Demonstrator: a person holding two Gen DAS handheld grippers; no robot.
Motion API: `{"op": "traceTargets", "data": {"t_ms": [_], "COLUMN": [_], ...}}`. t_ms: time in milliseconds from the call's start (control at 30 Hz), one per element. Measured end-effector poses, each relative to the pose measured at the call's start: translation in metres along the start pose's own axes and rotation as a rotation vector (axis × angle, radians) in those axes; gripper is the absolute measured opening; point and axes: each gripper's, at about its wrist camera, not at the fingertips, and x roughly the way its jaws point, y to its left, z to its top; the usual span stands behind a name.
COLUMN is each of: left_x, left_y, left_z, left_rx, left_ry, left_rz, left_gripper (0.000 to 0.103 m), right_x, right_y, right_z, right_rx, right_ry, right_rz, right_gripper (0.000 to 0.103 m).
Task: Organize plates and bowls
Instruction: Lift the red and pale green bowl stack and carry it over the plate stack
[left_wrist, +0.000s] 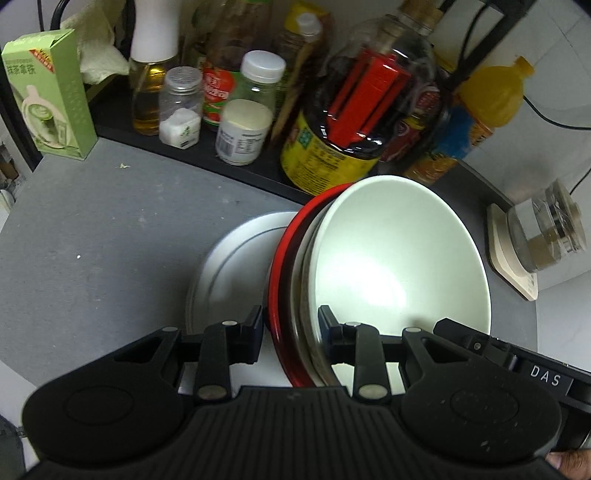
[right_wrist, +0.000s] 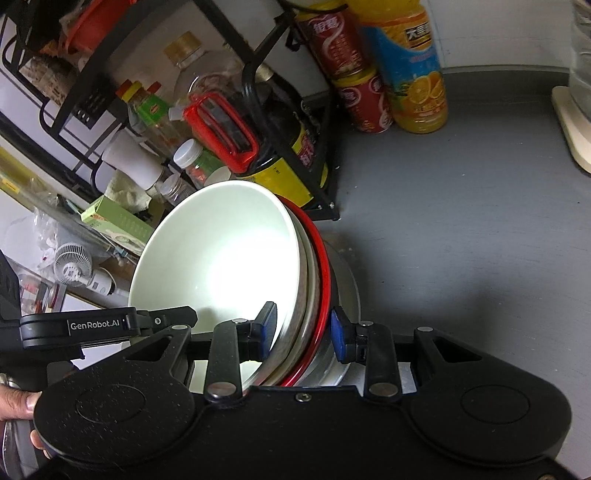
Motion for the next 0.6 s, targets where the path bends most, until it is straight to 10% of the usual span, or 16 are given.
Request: {"op": "traceTargets", "data": {"t_ms": [600], "left_x": [0.018], "left_y": [0.024], "left_z": [0.007], "left_rx": [-0.034], "left_ry": [0.039], "left_rz": [0.005], "left_gripper": [0.029], "right_x": [0.024], "right_y": [0.008], "right_z": [0.001], "right_rx": [0.005], "right_ry": [0.048], "right_rz": [-0.020], "right_gripper": [0.031]}}
